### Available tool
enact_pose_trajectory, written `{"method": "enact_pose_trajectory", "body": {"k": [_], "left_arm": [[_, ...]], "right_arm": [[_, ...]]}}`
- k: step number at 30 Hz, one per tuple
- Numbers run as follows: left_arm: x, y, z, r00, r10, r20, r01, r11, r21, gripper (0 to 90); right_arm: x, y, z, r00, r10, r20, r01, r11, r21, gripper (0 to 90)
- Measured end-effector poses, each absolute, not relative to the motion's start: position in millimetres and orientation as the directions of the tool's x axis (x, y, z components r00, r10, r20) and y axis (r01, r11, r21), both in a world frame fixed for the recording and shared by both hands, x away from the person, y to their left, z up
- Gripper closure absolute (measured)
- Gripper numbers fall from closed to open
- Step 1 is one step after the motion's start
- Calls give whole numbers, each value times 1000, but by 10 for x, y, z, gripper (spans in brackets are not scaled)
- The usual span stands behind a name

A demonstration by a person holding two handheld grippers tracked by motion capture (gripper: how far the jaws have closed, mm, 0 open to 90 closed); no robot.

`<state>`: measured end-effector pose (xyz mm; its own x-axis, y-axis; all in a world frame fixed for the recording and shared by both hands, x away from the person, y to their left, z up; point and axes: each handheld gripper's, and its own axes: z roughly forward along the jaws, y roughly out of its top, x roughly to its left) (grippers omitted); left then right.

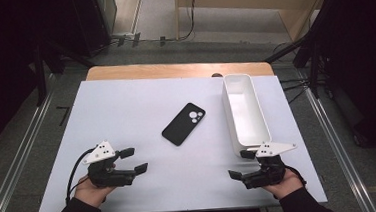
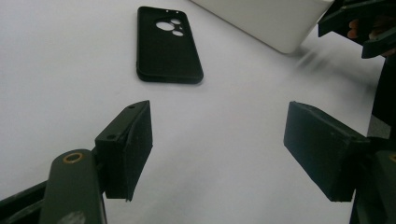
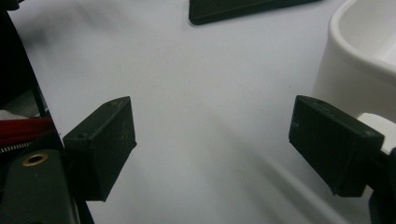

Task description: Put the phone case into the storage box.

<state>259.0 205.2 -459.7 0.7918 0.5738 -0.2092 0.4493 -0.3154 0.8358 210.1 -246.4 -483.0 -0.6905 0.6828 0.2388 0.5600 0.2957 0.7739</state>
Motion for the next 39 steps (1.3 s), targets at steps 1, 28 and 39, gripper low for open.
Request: {"method": "enact_pose_trajectory", "body": {"k": [1,28,39], "left_arm": [[2598,2044,-4597,792,574,-206,449,-319,835,236],[2858,1872,-4634,760,615,-210,472,-301,829,236],[2909,1820,-4584,767,596,-239,473,-272,838,236]], "right_arm": [[2101,-2466,-4830,-690,684,238,560,297,773,132],[2103,-2471,-4835,-690,685,233,558,299,774,132],[2103,-2473,-4835,-691,684,235,559,299,773,132]]}}
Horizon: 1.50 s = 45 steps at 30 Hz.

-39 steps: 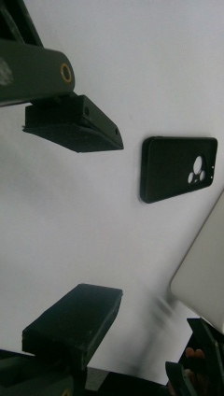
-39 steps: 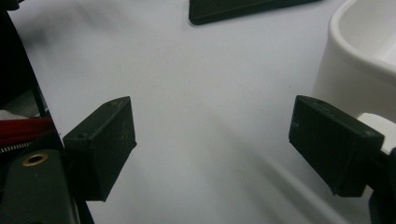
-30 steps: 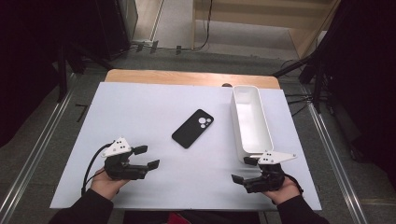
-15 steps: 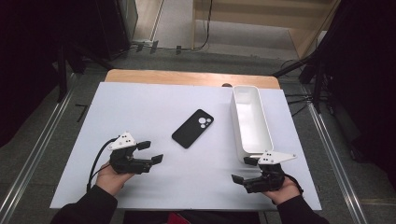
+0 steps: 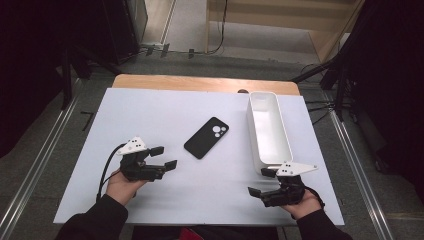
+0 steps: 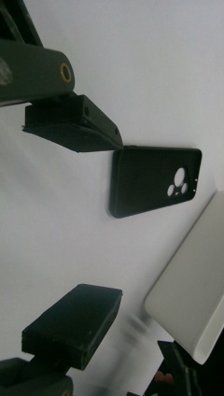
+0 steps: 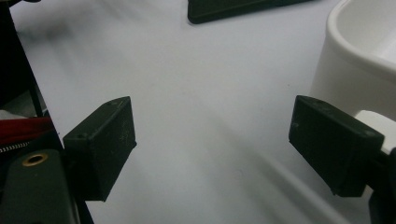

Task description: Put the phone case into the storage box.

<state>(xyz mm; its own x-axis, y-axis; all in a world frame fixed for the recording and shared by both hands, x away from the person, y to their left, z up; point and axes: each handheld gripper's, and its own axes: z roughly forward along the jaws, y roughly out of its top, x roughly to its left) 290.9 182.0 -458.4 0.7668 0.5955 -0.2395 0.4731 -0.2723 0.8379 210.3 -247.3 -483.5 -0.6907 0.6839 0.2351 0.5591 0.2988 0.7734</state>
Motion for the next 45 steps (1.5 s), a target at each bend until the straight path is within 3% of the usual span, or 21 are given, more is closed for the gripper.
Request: {"method": "enact_pose_trajectory", "body": {"k": [6,13,16,18,45], "left_arm": [[2946,1746,-4565,787,581,-208,460,-327,826,216],[2989,1681,-4536,794,561,-233,463,-311,830,189],[3029,1663,-4530,789,562,-249,474,-298,829,142],[3068,1643,-4522,790,552,-267,484,-292,825,0],[3298,1385,-4492,798,578,-169,395,-290,872,0]], "right_arm": [[2104,-2470,-4835,-689,685,238,561,296,773,132],[2103,-2475,-4833,-684,687,245,566,289,772,132],[2102,-2477,-4832,-688,684,241,562,293,774,132],[2102,-2477,-4832,-689,684,240,561,294,774,132],[2100,-2473,-4835,-691,683,237,560,299,773,132]]}}
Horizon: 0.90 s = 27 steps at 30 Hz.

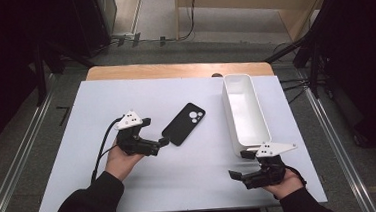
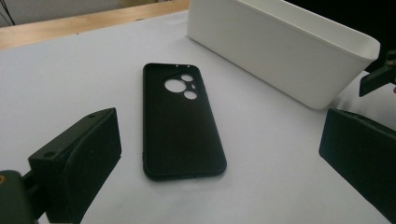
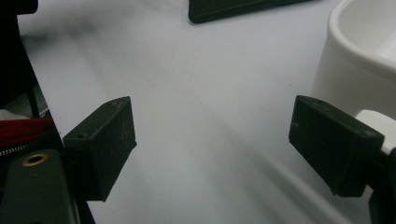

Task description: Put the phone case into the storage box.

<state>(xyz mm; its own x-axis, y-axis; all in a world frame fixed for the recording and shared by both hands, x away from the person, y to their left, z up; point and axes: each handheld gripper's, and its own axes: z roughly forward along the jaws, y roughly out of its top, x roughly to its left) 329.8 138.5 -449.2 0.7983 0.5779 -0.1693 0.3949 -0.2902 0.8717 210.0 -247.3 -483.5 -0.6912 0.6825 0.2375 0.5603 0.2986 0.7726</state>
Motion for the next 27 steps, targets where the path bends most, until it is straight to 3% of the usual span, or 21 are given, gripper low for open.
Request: {"method": "enact_pose_trajectory", "body": {"k": [27], "left_arm": [[3606,1039,-4601,791,593,-149,351,-241,905,0]], "right_arm": [[2076,-2487,-4832,-688,685,241,562,292,774,132]]}}
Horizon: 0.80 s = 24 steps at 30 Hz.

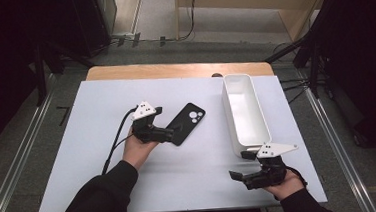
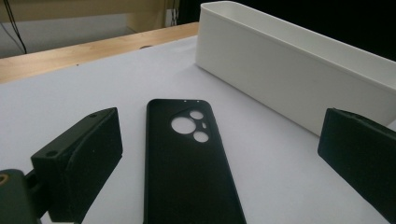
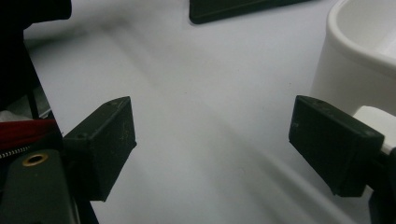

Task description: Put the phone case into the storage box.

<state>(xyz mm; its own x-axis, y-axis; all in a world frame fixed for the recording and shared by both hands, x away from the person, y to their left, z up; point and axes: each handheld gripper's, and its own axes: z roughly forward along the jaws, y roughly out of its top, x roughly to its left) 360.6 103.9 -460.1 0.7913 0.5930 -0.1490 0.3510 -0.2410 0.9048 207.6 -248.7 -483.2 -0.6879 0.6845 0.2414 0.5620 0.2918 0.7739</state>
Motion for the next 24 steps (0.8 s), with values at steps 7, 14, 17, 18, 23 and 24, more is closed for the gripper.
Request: {"method": "enact_pose_trajectory", "body": {"k": [7,14,17,18,23,24], "left_arm": [[3706,896,-4618,800,588,-122,328,-257,909,0],[3747,797,-4641,806,582,-109,317,-268,910,0],[3757,741,-4641,810,578,-99,307,-273,912,0],[3766,722,-4641,813,576,-93,303,-281,911,0],[3831,635,-4671,807,584,-85,298,-279,913,9],[3850,605,-4702,807,584,-87,303,-282,910,9]], "right_arm": [[2051,-2502,-4838,-684,688,244,563,284,776,132],[2024,-2516,-4840,-675,696,247,571,279,772,132],[2016,-2524,-4842,-671,699,247,573,278,771,132],[2016,-2526,-4843,-672,699,246,572,278,772,132],[2013,-2531,-4844,-665,703,254,580,271,769,132],[2011,-2534,-4843,-665,703,253,579,271,769,132]]}}
